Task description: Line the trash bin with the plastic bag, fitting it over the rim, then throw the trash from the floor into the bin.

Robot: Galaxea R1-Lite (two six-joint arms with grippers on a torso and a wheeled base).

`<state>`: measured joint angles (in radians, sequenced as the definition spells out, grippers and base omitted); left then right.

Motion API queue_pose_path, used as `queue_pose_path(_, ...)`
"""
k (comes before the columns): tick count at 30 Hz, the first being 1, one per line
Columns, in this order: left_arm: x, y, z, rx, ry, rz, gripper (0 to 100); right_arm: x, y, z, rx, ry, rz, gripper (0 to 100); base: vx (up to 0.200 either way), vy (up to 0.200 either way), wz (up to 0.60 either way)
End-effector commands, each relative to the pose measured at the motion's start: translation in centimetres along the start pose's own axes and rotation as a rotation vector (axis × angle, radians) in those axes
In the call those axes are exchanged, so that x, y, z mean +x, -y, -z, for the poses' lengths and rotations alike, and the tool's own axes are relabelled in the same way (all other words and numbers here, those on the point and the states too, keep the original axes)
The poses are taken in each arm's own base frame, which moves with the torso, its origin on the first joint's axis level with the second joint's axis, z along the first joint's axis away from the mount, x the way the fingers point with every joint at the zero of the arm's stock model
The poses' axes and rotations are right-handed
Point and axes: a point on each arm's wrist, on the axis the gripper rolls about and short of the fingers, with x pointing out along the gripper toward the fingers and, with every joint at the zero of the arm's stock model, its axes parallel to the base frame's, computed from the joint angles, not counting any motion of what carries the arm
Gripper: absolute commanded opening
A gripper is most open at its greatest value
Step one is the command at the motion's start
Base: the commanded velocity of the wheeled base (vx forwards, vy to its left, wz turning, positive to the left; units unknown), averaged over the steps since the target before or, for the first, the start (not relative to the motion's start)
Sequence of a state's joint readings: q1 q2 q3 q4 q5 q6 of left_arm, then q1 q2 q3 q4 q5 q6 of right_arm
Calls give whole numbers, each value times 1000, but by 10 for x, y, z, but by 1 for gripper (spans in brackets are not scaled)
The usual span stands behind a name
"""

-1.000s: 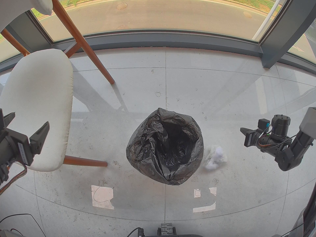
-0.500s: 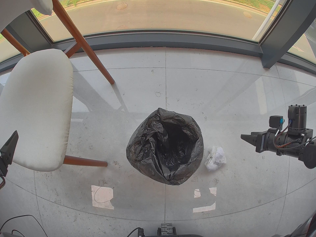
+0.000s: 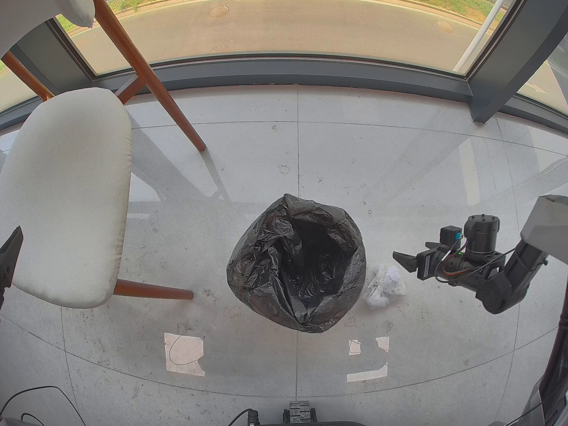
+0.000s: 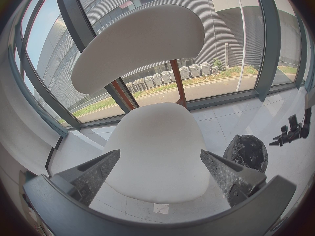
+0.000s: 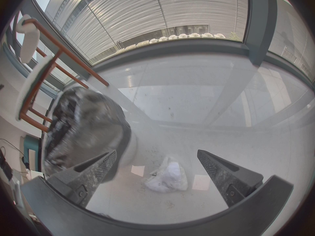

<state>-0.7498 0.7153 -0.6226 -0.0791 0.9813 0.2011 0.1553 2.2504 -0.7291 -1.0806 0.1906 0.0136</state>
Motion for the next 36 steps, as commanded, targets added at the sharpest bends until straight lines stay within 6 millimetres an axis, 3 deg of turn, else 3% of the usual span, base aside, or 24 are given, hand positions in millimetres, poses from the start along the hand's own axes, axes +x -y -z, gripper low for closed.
queue_pose_path(1,6,7,-9,31,-14,-19,100,48,17,58,3,-98,33,100,0,0,0)
queue_pose_path(14,7,8,-12,32,-12,-21,100,72,19,69,15,-154,31,100,0,0,0)
queue_pose_path(17,7,8,-12,33,-13,-19,100,76,20,68,24,-178,31,100,0,0,0)
queue_pose_path(25,7,8,-11,34,-14,-22,100,109,18,48,11,-171,21,100,0,0,0)
queue_pose_path(36,7,8,-11,35,-15,-24,100,117,18,41,16,-261,43,100,0,0,0)
